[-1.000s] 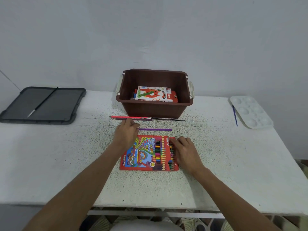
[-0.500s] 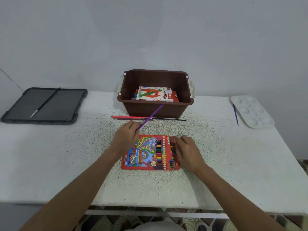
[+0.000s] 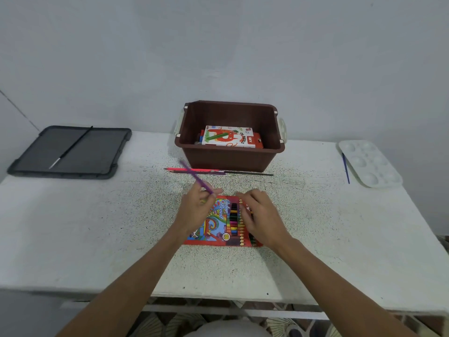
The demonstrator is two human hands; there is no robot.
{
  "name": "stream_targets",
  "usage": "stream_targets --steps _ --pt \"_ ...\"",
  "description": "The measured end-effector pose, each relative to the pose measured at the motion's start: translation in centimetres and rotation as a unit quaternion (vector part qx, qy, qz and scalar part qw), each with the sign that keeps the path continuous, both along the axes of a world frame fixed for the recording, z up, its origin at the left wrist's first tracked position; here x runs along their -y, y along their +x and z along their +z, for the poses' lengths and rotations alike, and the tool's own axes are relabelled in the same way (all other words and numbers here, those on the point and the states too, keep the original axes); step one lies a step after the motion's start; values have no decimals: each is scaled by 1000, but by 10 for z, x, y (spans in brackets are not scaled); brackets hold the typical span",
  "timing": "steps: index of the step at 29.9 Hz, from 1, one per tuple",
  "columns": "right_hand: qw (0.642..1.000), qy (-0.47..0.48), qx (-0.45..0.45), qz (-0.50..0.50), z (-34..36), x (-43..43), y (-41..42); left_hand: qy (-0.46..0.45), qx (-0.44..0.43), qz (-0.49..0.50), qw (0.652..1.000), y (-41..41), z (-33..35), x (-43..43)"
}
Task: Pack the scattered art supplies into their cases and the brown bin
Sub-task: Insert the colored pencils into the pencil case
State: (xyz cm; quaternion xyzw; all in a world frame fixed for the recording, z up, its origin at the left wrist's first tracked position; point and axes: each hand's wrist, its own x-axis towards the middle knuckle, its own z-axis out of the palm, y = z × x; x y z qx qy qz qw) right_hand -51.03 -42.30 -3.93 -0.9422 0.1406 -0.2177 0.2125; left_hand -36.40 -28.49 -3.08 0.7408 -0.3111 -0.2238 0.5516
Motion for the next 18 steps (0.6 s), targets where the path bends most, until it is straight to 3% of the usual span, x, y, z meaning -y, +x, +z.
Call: stream_targets --steps 7,18 --pt "1000 -1 1 2 6 -4 3 -62 -144 -14 988 -7 10 0" --pt "996 -68 39 38 8 -7 -4 -51 -176 -60 981 -18 11 -2"
